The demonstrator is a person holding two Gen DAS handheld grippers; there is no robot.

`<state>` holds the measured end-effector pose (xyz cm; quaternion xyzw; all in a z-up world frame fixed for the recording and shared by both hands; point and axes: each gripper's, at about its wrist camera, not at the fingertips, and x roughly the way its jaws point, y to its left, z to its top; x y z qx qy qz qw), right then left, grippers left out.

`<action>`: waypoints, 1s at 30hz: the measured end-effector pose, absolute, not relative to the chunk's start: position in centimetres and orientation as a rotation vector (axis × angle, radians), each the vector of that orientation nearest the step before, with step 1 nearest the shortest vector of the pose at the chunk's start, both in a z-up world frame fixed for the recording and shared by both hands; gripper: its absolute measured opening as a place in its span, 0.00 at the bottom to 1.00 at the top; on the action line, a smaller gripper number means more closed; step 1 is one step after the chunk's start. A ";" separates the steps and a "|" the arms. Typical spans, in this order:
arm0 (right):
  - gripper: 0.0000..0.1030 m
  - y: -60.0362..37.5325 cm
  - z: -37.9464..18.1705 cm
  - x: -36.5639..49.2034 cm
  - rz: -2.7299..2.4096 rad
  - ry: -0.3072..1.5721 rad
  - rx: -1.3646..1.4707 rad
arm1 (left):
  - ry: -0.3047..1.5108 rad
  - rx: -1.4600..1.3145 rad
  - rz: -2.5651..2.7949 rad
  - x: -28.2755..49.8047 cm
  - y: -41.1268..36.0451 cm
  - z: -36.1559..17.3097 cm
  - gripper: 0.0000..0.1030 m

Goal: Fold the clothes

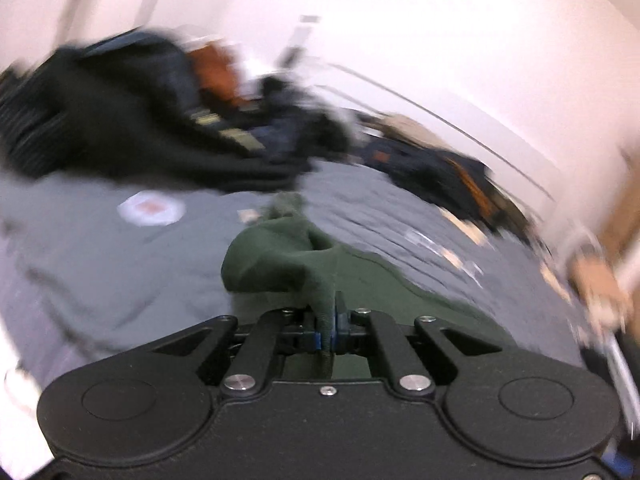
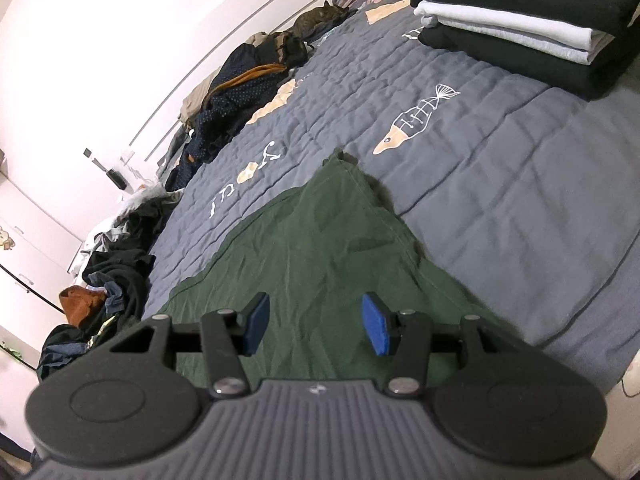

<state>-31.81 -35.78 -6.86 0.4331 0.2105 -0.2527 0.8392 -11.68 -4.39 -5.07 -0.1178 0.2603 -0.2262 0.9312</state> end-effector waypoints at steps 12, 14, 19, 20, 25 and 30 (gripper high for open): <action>0.49 -36.4 -7.1 -32.3 -0.551 0.451 0.920 | 0.558 0.391 -0.881 -20.1 -16.2 -10.5 0.13; 0.49 -36.5 -7.2 -32.4 -0.557 0.454 0.916 | 0.552 0.421 -0.909 -20.5 -16.5 -10.7 0.25; 0.50 -36.9 -7.5 -32.4 -0.557 0.468 0.917 | 0.572 0.370 -0.996 -21.2 -16.2 -9.7 0.38; 0.50 -36.9 -7.5 -32.3 -0.549 0.474 0.918 | 0.579 0.351 -1.011 -21.2 -15.9 -9.5 0.39; 0.50 -36.5 -7.5 -31.8 -0.466 0.508 0.907 | 0.630 0.234 -1.107 -20.5 -14.5 -7.7 0.49; 0.50 -35.5 -7.6 -31.2 -0.341 0.558 0.923 | 0.623 0.061 -1.099 -18.7 -11.6 -5.4 0.53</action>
